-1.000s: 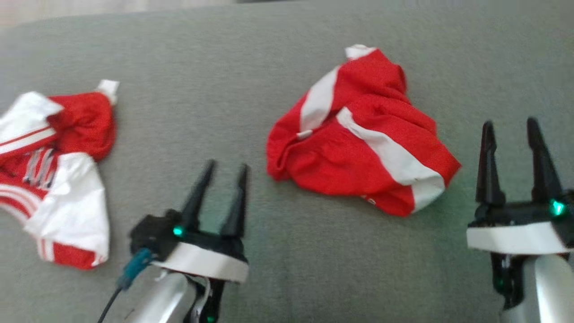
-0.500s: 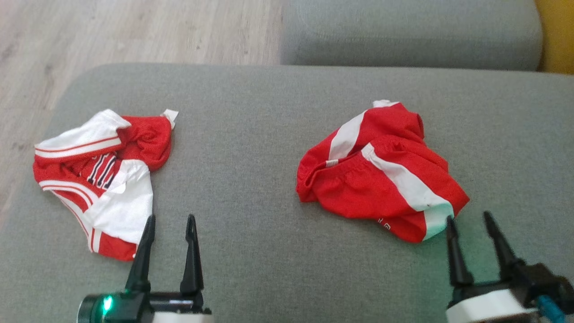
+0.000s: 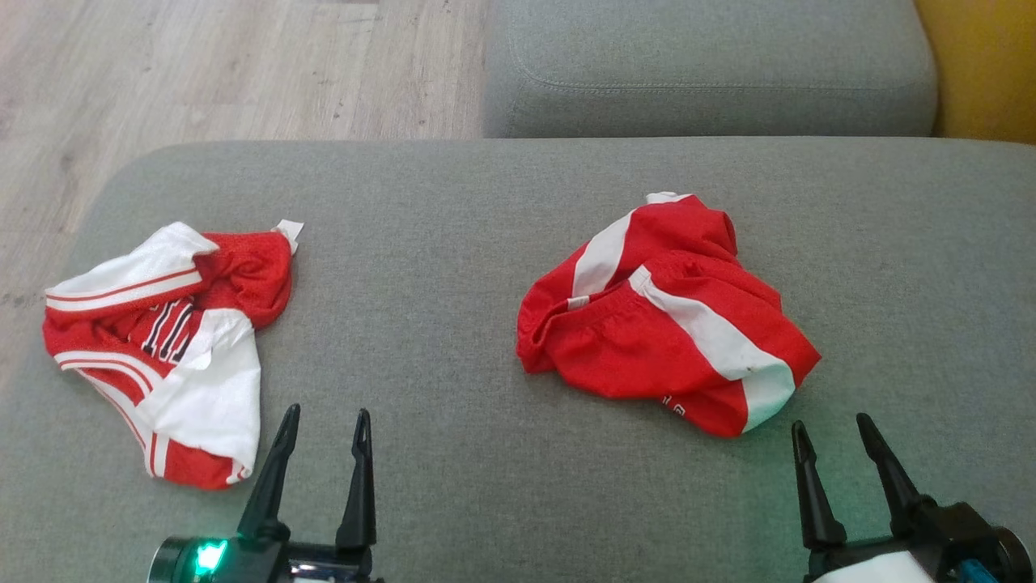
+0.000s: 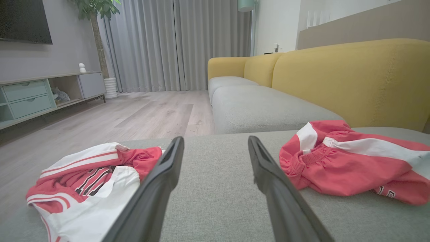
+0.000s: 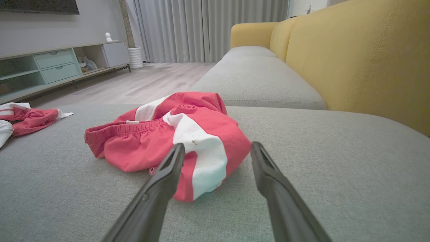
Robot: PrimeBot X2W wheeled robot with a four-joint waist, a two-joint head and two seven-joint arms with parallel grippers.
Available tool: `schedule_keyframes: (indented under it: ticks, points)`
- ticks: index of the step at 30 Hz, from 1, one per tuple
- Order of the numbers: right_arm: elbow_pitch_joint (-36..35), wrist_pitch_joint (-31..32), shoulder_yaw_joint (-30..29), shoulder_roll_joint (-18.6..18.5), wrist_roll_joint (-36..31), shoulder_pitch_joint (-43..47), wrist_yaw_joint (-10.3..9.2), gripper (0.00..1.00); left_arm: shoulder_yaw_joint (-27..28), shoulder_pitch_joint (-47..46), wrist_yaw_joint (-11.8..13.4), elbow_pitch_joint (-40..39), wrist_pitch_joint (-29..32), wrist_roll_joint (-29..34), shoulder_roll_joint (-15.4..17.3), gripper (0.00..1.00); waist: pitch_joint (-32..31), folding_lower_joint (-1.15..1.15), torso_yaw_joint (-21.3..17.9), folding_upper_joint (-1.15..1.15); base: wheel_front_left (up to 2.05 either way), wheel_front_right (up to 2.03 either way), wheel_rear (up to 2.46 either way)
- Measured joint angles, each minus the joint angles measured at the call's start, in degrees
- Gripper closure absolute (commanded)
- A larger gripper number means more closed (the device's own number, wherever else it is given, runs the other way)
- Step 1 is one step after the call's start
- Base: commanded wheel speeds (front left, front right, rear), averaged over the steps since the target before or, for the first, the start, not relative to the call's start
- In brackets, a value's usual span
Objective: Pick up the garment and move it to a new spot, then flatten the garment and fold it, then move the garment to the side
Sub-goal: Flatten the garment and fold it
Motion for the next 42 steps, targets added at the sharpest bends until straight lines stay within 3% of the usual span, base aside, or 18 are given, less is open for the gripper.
schedule_keyframes:
  ticks: [21, 30, 38, 42]
  points:
    - [0.76, 0.00, 0.09, 0.01, 0.59, -0.55, 0.00, 0.00, 1.42, 0.00, -2.05, 1.92, 0.00, 1.89, -0.23, 0.00, 0.41, 0.01, -1.55, 0.00, 0.00, 0.00, 0.00]
    - [1.05, 0.00, 0.86, 0.01, 2.35, -1.91, 0.00, 0.00, 1.14, -1.08, -4.56, 4.91, 0.00, 1.35, -0.54, 0.00, 1.56, 0.00, -4.43, 0.00, 0.00, 0.00, 0.00]
    - [0.97, 0.00, 1.85, 0.01, 4.22, -5.48, 0.00, 0.00, -6.82, -18.82, -8.43, 15.99, 0.18, 3.65, -0.92, 0.00, 4.48, 0.01, -9.61, 0.00, 0.00, 0.00, 0.00]
    - [0.93, 0.00, 1.99, 0.00, 4.55, -7.61, 0.00, 0.00, -11.61, -27.69, -9.55, 22.74, 4.21, 2.20, -1.46, 0.00, 6.83, 0.01, -12.66, 0.00, 0.00, 0.00, 0.00]
